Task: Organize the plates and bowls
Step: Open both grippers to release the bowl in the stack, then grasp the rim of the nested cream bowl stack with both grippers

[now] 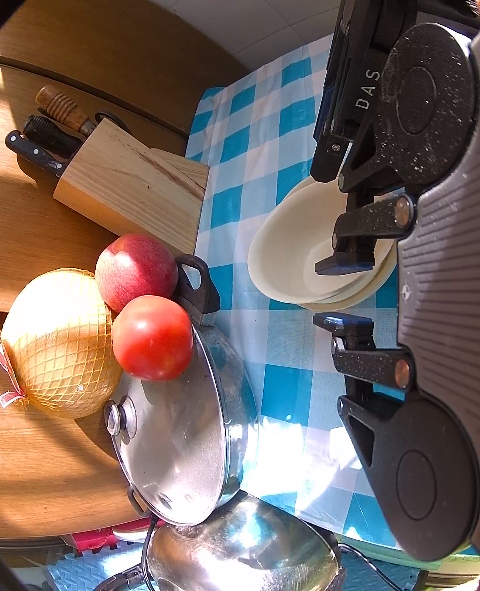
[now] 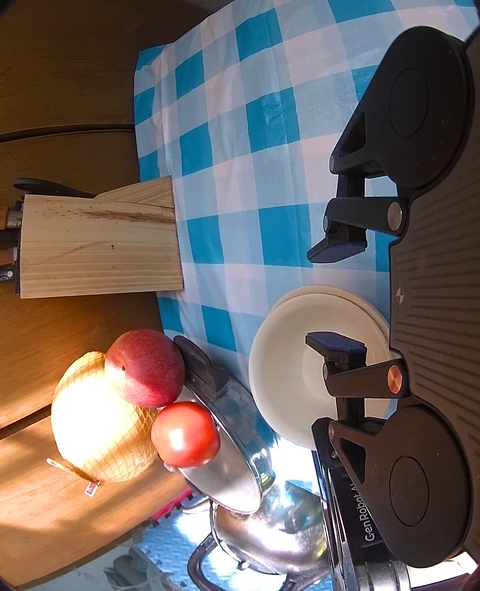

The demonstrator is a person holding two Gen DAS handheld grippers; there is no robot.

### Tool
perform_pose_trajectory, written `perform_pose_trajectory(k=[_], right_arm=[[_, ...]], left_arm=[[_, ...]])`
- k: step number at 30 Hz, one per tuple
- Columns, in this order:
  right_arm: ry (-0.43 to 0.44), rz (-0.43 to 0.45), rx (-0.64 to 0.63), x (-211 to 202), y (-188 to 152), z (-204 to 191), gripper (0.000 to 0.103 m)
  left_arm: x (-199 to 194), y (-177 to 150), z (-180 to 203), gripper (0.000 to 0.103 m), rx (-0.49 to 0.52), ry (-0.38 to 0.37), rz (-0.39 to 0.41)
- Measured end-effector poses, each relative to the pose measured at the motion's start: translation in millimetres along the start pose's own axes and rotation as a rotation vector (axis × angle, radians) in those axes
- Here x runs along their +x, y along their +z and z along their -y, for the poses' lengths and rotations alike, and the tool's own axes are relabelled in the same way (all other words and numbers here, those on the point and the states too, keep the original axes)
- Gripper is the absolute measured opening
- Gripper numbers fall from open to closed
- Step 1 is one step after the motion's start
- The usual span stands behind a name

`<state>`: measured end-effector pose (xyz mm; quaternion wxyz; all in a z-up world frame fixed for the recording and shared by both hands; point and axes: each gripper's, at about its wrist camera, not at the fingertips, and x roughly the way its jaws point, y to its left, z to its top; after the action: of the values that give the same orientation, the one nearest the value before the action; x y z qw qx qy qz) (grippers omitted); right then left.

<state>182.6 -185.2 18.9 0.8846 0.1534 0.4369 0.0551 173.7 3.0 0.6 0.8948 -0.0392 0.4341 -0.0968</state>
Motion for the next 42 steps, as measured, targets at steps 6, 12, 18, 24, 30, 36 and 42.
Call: perform_pose_trajectory(k=[6, 12, 18, 24, 30, 36, 42], right_arm=[[-0.003, -0.012, 0.019, 7.0, -0.5, 2.5, 0.051], [-0.011, -0.011, 0.031, 11.3, 1.2, 4.5, 0.052], [-0.015, -0.010, 0.043, 12.9, 3.4, 8.1, 0.052], [0.005, -0.021, 0.077, 15.8, 4.4, 14.8, 0.054], [0.006, -0.044, 0.100, 23.6, 2.1, 18.1, 0.055], [0.001, -0.063, 0.097, 32.2, 1.6, 16.4, 0.056], [-0.002, -0.077, 0.099, 39.3, 2.9, 15.8, 0.056]], left_arm=[[6.2, -0.9, -10.4, 0.017, -0.057, -0.031, -0.005], [19.5, -2.2, -13.9, 0.017, -0.075, -0.023, -0.035], [36.5, -8.7, -16.2, 0.017, -0.090, -0.040, -0.093], [25.5, -3.2, -12.5, 0.018, -0.077, -0.068, -0.049], [30.0, -5.1, -7.4, 0.025, -0.051, -0.059, -0.059], [31.7, -5.6, 0.7, 0.031, 0.009, -0.015, -0.048], [38.1, -6.5, 2.8, 0.036, 0.050, 0.010, -0.058]])
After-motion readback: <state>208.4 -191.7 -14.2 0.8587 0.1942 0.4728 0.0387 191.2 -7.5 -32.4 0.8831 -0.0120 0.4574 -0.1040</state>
